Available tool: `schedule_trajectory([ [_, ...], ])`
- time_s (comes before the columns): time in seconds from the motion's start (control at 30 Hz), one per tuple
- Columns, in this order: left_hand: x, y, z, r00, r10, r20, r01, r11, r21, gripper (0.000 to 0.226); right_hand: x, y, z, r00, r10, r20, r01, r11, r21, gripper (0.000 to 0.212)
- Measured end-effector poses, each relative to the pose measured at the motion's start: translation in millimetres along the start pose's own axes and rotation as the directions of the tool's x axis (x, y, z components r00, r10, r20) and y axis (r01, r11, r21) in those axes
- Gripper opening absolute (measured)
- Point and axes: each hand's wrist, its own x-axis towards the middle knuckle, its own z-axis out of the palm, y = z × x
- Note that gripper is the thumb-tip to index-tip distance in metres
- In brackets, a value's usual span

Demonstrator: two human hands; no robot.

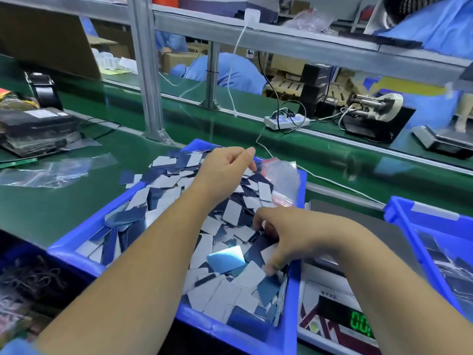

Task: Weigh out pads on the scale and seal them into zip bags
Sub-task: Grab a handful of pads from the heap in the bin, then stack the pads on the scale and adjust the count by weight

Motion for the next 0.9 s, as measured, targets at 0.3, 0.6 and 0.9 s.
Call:
schedule_trajectory([
  [0.3,-1,-1,0,1.000,-0.024,0.017,0.024,1.000,-0.002,0.041,-1,4,-6,0.996,-0.078,-0.036,0.082,0.992,0.098,0.044],
  [0.6,1,-4,2,0.998,-0.054,0.025,0.054,0.999,-0.005,0.042,-10,11,-5,0.938,-0.219,-0.268,0.280,0.935,0.219,0.037],
  [0.9,-4,7,6,0.996,-0.042,0.079,0.045,0.999,-0.031,0.036,-29,46,-20,0.871,0.029,-0.491,0.314,0.736,0.600,0.027],
])
